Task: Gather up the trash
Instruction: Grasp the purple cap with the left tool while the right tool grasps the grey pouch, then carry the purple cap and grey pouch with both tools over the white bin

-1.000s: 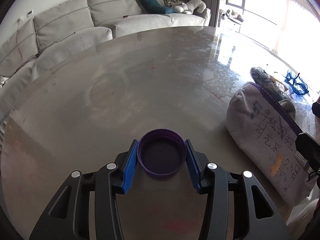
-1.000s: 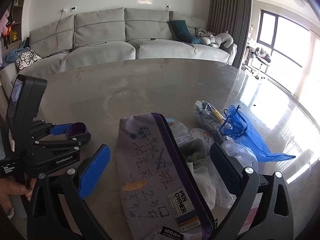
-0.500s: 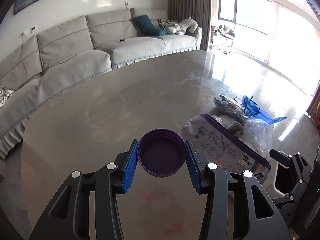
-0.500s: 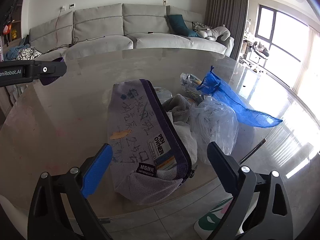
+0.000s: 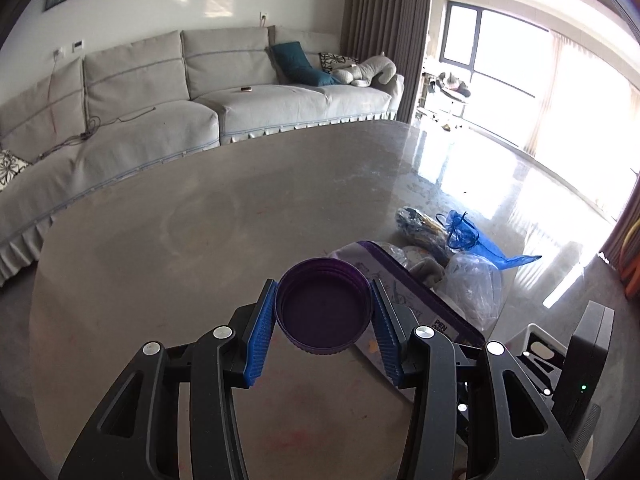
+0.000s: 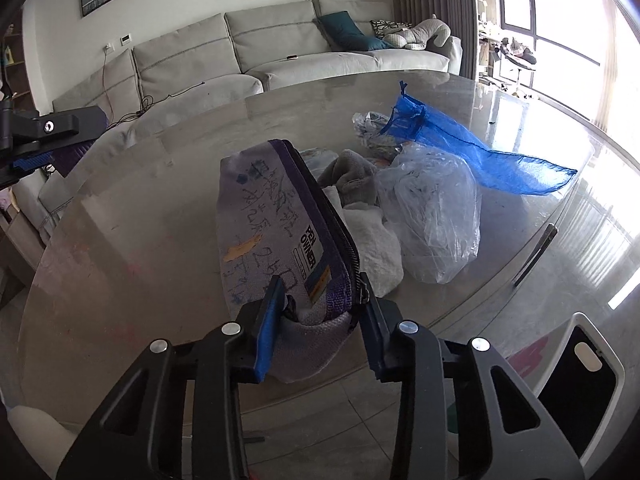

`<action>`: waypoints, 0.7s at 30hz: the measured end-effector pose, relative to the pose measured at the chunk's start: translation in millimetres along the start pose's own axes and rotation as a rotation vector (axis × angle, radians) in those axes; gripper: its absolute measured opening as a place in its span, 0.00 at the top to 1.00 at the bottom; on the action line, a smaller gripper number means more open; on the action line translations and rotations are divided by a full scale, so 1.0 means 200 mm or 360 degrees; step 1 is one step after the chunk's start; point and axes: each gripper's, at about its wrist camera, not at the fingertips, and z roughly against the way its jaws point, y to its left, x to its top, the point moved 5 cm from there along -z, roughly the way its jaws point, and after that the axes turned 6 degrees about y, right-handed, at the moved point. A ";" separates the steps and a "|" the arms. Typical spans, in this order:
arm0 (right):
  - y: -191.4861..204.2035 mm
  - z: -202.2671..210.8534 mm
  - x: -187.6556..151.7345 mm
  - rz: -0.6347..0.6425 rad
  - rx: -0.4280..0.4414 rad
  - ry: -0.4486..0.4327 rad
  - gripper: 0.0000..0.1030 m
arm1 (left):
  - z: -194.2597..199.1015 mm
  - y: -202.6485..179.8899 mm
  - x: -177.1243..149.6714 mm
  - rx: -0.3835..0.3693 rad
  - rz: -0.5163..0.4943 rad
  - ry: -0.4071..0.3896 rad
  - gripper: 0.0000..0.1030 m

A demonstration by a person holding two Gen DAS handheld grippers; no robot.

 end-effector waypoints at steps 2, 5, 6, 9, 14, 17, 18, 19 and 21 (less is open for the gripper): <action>0.02 0.04 0.02 0.0041 -0.0008 -0.0054 0.74 | -0.01 0.00 -0.01 0.0018 0.0002 0.0006 0.56; 0.07 0.12 0.06 0.0106 -0.0025 -0.0152 0.78 | -0.01 0.01 0.00 0.0029 0.0011 -0.0011 0.56; 0.08 0.15 0.07 0.0120 -0.0012 -0.0186 0.79 | 0.00 0.01 0.00 0.0033 0.0014 -0.0022 0.56; 0.11 0.20 0.12 0.0130 0.0064 -0.0168 0.80 | 0.01 0.01 0.00 0.0033 0.0018 -0.0037 0.56; 0.11 0.18 0.18 0.0020 0.0268 -0.0070 0.82 | 0.04 0.01 0.01 0.0045 0.0029 -0.0085 0.56; 0.12 0.19 0.19 0.0021 0.0275 -0.0053 0.83 | 0.06 0.00 0.01 0.0082 0.0011 -0.0125 0.56; 0.11 0.22 0.20 0.0017 0.0295 -0.0073 0.83 | 0.07 0.00 0.02 0.0095 -0.0003 -0.0131 0.55; 0.11 0.26 0.21 0.0014 0.0304 -0.0107 0.83 | 0.08 0.01 0.03 0.0111 -0.0005 -0.0142 0.55; 0.10 0.37 0.24 0.0040 0.0278 -0.0196 0.84 | 0.12 0.00 0.05 0.0089 0.0006 -0.0161 0.55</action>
